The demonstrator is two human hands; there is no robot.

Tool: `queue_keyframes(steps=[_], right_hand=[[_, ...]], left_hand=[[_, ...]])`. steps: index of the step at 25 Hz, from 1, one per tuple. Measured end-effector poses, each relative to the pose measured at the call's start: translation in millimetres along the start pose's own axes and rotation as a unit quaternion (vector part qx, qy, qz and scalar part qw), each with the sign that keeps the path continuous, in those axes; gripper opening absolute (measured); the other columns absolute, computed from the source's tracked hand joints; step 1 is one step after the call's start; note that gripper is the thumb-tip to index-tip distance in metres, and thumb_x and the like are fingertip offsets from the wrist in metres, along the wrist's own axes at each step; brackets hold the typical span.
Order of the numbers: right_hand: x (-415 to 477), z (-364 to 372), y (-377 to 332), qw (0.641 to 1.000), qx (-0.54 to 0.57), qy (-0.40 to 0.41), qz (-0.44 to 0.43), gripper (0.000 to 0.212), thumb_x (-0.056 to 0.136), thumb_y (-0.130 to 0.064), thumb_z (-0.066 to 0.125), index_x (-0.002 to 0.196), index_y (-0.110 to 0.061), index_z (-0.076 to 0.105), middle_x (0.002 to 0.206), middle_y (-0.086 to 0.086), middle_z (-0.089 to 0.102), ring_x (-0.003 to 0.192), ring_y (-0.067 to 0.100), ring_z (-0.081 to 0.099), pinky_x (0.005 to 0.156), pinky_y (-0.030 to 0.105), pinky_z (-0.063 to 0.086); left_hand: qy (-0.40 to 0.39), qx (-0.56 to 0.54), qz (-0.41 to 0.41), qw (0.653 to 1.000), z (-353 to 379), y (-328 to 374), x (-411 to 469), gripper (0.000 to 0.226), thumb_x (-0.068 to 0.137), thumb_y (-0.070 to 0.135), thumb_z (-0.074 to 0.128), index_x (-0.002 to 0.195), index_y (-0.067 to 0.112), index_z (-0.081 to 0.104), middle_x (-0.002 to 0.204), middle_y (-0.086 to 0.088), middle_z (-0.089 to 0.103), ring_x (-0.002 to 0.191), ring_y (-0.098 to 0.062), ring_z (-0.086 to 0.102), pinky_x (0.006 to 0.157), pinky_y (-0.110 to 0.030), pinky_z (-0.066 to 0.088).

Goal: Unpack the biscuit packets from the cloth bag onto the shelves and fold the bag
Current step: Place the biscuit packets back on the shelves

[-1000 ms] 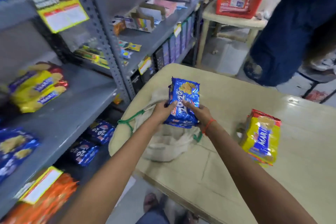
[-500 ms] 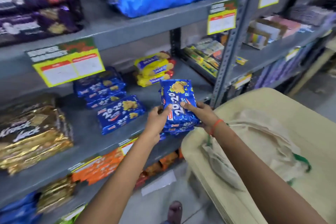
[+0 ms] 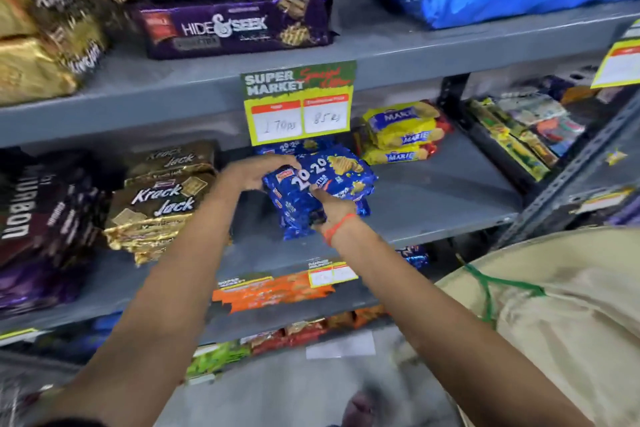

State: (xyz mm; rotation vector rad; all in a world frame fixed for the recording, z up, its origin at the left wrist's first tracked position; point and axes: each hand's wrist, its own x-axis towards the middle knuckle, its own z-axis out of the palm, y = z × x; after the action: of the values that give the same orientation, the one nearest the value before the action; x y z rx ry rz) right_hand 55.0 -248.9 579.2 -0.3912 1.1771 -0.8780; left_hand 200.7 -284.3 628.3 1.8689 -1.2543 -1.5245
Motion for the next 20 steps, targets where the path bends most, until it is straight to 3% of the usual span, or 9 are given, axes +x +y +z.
queue_keyframes(steps=[2, 4, 6, 9, 12, 15, 17, 18, 20], right_hand=[[12, 12, 13, 1.000, -0.009, 0.021, -0.006, 0.029, 0.078, -0.013, 0.072, 0.098, -0.003, 0.055, 0.067, 0.015, 0.057, 0.028, 0.014, 0.046, 0.030, 0.014, 0.036], [20, 20, 22, 0.999, -0.018, 0.039, -0.012, 0.039, 0.072, -0.021, 0.074, 0.100, 0.001, 0.060, 0.088, 0.022, 0.067, 0.040, 0.017, 0.053, 0.036, 0.019, 0.040], [27, 27, 32, 0.998, -0.020, 0.049, -0.028, 0.052, 0.064, -0.030, 0.076, 0.106, -0.006, 0.056, 0.105, 0.016, 0.067, 0.056, 0.018, 0.062, 0.049, 0.026, 0.053], [55, 30, 51, 0.993, -0.006, 0.106, -0.053, 0.086, 0.044, -0.037, 0.082, 0.116, -0.008, 0.046, 0.117, 0.013, 0.061, 0.090, 0.031, 0.060, 0.083, 0.043, 0.055], [31, 26, 41, 0.995, -0.010, 0.088, -0.043, 0.099, 0.035, -0.045, 0.082, 0.119, -0.008, 0.044, 0.118, 0.011, 0.060, 0.097, 0.035, 0.061, 0.092, 0.052, 0.052], [0, 2, 17, 0.996, 0.002, 0.084, -0.030, 0.079, 0.067, -0.043, 0.078, 0.127, -0.006, 0.043, 0.115, 0.007, 0.053, 0.101, 0.028, 0.054, 0.099, 0.048, 0.048], [3, -29, 3, 0.993, 0.004, 0.115, -0.020, 0.069, 0.079, -0.041, 0.069, 0.127, 0.000, 0.042, 0.107, 0.008, 0.048, 0.099, 0.026, 0.049, 0.101, 0.046, 0.046], [-2, -47, -5, 0.992, 0.017, 0.122, -0.017, 0.060, 0.083, -0.039, 0.064, 0.122, 0.001, 0.044, 0.100, 0.007, 0.049, 0.094, 0.025, 0.051, 0.096, 0.044, 0.049], [-18, -81, -20, 0.990, 0.062, 0.127, -0.009, 0.028, 0.089, -0.034, 0.057, 0.102, -0.011, 0.050, 0.076, 0.002, 0.053, 0.066, 0.018, 0.054, 0.069, 0.032, 0.052]], left_hand=[[0.024, 0.016, -0.016, 0.999, -5, -1, 10, 0.021, 0.060, 0.031, 0.062, 0.078, 0.021, 0.063, 0.060, 0.005, 0.071, 0.049, -0.009, 0.064, 0.051, -0.019, 0.052], [0.038, 0.043, -0.014, 0.998, -4, 1, 17, 0.015, 0.059, 0.030, 0.055, 0.071, 0.021, 0.057, 0.061, 0.002, 0.065, 0.047, -0.011, 0.059, 0.047, -0.018, 0.046], [0.033, 0.077, 0.001, 0.996, 1, 9, 17, 0.008, 0.069, 0.027, 0.051, 0.065, 0.022, 0.047, 0.069, -0.001, 0.057, 0.055, -0.016, 0.052, 0.051, -0.024, 0.038], [0.044, 0.098, 0.025, 0.994, 3, 14, 26, 0.027, 0.082, 0.014, 0.044, 0.058, 0.021, 0.035, 0.068, 0.000, 0.046, 0.062, -0.016, 0.042, 0.057, -0.027, 0.030], [0.051, 0.153, 0.042, 0.986, 2, 17, 29, 0.012, 0.070, 0.023, 0.046, 0.060, 0.019, 0.040, 0.068, 0.003, 0.042, 0.063, -0.013, 0.037, 0.058, -0.026, 0.029], [0.051, 0.230, 0.105, 0.966, 13, 23, 33, 0.023, 0.079, 0.018, 0.046, 0.093, 0.015, 0.063, 0.086, 0.001, 0.055, 0.078, -0.014, 0.049, 0.061, -0.020, 0.040], [0.097, 0.255, 0.160, 0.949, 29, 27, 37, 0.031, 0.089, 0.013, 0.045, 0.113, 0.012, 0.064, 0.106, -0.005, 0.064, 0.096, -0.019, 0.057, 0.078, -0.025, 0.048], [0.124, 0.252, 0.189, 0.941, 42, 29, 37, 0.030, 0.090, 0.013, 0.047, 0.114, 0.010, 0.064, 0.113, -0.008, 0.066, 0.103, -0.022, 0.060, 0.087, -0.030, 0.049], [0.181, 0.251, 0.244, 0.919, 69, 37, 32, 0.027, 0.088, 0.011, 0.051, 0.110, 0.008, 0.067, 0.117, -0.011, 0.068, 0.110, -0.026, 0.062, 0.096, -0.035, 0.048]])
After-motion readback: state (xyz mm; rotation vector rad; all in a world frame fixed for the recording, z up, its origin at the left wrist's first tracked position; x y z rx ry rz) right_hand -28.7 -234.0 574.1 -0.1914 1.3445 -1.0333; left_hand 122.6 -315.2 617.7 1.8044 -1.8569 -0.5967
